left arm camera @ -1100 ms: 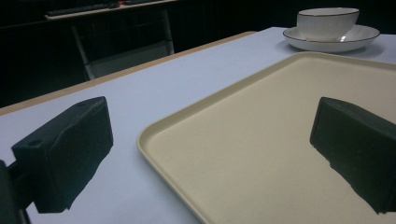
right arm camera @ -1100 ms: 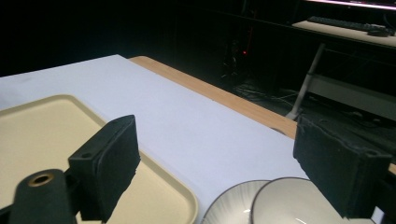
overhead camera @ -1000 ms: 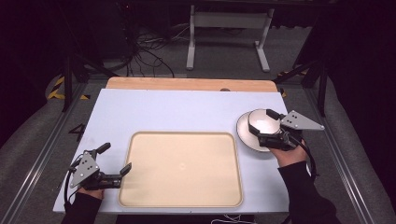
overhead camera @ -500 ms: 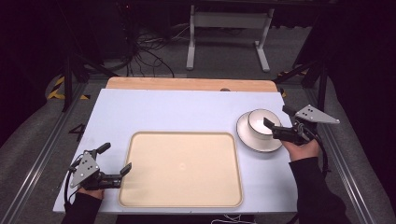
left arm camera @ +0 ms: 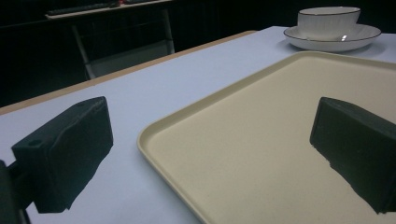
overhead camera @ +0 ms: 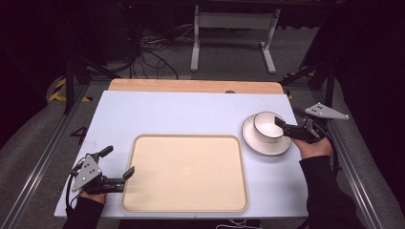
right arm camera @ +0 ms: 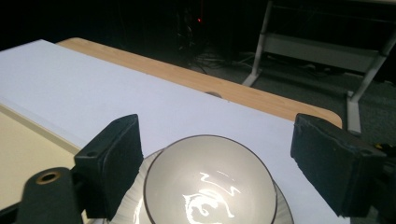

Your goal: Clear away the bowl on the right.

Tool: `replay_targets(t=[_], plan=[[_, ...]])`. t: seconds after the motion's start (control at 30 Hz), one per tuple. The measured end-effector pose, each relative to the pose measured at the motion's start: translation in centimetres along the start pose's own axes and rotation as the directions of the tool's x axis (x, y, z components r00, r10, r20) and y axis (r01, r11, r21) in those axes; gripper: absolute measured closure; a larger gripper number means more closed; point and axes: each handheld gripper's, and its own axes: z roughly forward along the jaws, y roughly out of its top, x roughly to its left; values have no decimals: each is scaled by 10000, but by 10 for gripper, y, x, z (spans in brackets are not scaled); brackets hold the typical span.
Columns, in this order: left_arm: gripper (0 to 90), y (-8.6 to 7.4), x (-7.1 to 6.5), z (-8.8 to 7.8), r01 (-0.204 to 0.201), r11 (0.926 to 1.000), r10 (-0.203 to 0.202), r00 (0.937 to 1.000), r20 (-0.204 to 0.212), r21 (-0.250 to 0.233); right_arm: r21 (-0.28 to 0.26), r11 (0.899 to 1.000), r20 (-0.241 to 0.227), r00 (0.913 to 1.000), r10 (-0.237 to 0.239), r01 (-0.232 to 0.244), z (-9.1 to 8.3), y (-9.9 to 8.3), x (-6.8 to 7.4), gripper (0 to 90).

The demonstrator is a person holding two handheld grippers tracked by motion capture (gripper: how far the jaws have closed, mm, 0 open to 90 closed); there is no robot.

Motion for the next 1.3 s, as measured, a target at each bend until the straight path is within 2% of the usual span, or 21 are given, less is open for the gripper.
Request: replay_targets(t=[0.03, 0.1, 0.13, 0.2, 0.23, 0.27, 0.3, 0.37, 0.4, 0.43, 0.47, 0.57, 0.67, 0.8, 0.83, 0.93, 0.97, 1.03, 1.13, 1.17, 1.3], plan=[[2, 0, 0, 0, -11, 10000, 11, 10000, -1, 14, 569, 9983, 53, 9999, 114, -117, 5, 3, -4, 207], [2, 0, 0, 0, -33, 10000, 33, 10000, 2, 4, 771, 9970, 97, 9999, 112, -119, 7, 4, -5, 223], [2, 0, 0, 0, -31, 10000, 31, 10000, -8, 8, 1272, 9917, 124, 9998, 149, -164, 11, 7, -7, 273], [2, 0, 0, 0, 1, 10000, -1, 10000, -1, 9, 1835, 9826, 89, 9996, 268, -280, 16, 10, -10, 328], [2, 0, 0, 0, -1, 10000, 1, 10000, -3, 10, 2420, 9695, 137, 9993, 360, -383, 21, 12, -13, 371], [2, 0, 0, 0, -1, 10000, 1, 10000, -3, 10, 2619, 9642, 145, 9992, 383, -408, 23, 13, -14, 389], [2, 0, 0, 0, -8, 10000, 8, 10000, -2, 13, 2619, 9642, 145, 9992, 383, -408, 23, 13, -14, 389], [2, 0, 0, 0, -13, 10000, 13, 10000, -4, 18, 3012, 9520, 270, 9984, 495, -554, 28, 14, -18, 416], [2, 0, 0, 0, -11, 10000, 11, 10000, -6, 14, 3305, 9412, 384, 9974, 607, -700, 32, 15, -21, 434], [2, 0, 0, 0, -11, 10000, 11, 10000, -6, 14, 3305, 9412, 384, 9974, 607, -700, 32, 15, -21, 434], [2, 0, 0, 0, -10, 10000, 10, 10000, -4, 18, 3419, 9367, 430, 9970, 649, -757, 33, 15, -23, 444], [2, 0, 0, 0, -28, 10000, 28, 10000, -8, 8, 3922, 9146, 594, 9949, 820, -988, 40, 16, -31, 498], [1, 0, 0, 0, -12, 10000, 12, 10000, 0, 14, 4071, 9070, 679, 9938, 876, -1078, 42, 16, -33, 518], [1, 0, 0, 0, -10, 10000, 10, 10000, -3, 15, 4680, 8742, 809, 9913, 1037, -1296, 51, 15, -37, 570], [2, 0, 0, 0, -4, 10000, 4, 10000, -2, 10, 4782, 8687, 797, 9915, 1032, -1288, 53, 14, -38, 581], [2, 0, 0, 0, -17, 10000, 17, 10000, -11, 6, 5208, 8427, 717, 9906, 1166, -1369, 61, 14, -41, 598], [2, 0, 0, 0, -22, 10000, 22, 10000, -12, 13, 5311, 8357, 729, 9902, 1193, -1398, 63, 13, -42, 600], [2, 0, 0, 0, -6, 10000, 6, 10000, -2, 12, 5419, 8286, 755, 9900, 1187, -1407, 66, 12, -43, 607], [2, 0, 0, 0, -7, 10000, 7, 10000, -9, -4, 5739, 8055, 781, 9890, 1259, -1478, 73, 9, -47, 638], [2, 0, 0, 0, 3, 10000, -3, 10000, -1, 4, 5876, 7948, 784, 9883, 1307, -1517, 76, 8, -49, 648], [2, 0, 0, 0, -3, 10000, 3, 10000, -12, -4, 6133, 7743, 802, 9875, 1356, -1561, 81, 7, -51, 685]])
